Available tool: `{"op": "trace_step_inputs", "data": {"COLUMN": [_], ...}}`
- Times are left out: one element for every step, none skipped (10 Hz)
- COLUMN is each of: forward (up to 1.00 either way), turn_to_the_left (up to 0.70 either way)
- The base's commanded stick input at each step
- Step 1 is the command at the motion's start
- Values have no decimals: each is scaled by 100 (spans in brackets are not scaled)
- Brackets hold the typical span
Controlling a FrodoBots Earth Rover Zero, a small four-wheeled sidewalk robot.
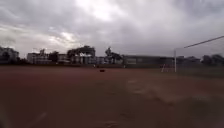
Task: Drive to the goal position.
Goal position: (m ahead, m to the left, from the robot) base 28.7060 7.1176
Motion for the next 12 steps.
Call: {"op": "trace_step_inputs", "data": {"forward": [70,70,70,70,70,70,70,70,70,70,70,70], "turn_to_the_left": [35,35,35,35,35,35,35,35,35,35,35,34]}}
